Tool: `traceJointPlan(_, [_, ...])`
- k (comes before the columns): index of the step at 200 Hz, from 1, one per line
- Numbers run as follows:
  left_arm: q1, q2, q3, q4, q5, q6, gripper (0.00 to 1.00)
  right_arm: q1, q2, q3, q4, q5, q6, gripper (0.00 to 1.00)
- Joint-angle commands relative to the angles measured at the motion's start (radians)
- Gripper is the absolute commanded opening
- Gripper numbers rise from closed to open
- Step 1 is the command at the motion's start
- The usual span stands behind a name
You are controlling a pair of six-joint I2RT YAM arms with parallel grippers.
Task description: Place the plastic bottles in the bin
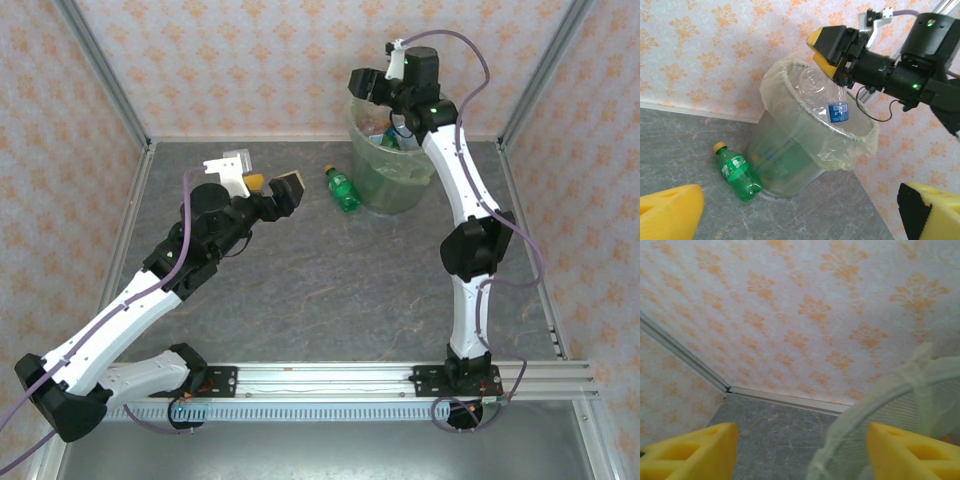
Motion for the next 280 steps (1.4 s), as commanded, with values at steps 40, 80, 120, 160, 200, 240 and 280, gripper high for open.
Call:
traceJointPlan(40, [0.009, -0.042, -0.03, 0.024, 0.017, -0.028, 0.99, 0.014, -0.032, -0.013, -0.043, 0.013, -0.014, 0.66])
traceJointPlan(80, [0.009, -0.072, -0.049, 0.007, 0.009, -0.038, 0.99, 0.011, -0.001, -0.048, -0.087, 0.072, -0.015, 0.63])
traceJointPlan(120, [0.009, -0.074, -0.055, -0.013, -0.002, -0.042, 0.99, 0.005, -0.005, -0.066, -0.082, 0.096, -0.018, 0.63])
traceJointPlan(160, [0.009, -0.022, -0.036, -0.033, -0.029, -0.038, 0.99, 0.003, -0.003, 0.029, -0.11, 0.059, -0.014, 0.64])
traceJointPlan(200, [0.015, 0.08, -0.029, -0.01, -0.057, -0.059, 0.99, 0.003, -0.083, 0.023, -0.088, 0.029, 0.019, 0.7])
traceJointPlan(240, [0.067, 0.24, -0.036, 0.062, 0.007, -0.17, 0.95, 0.003, -0.235, -0.13, -0.046, 0.059, 0.049, 0.78])
traceJointPlan(280, [0.077, 0.439, 0.001, 0.144, 0.078, -0.267, 0.86, 0.002, -0.43, -0.348, 0.009, 0.136, 0.065, 1.0])
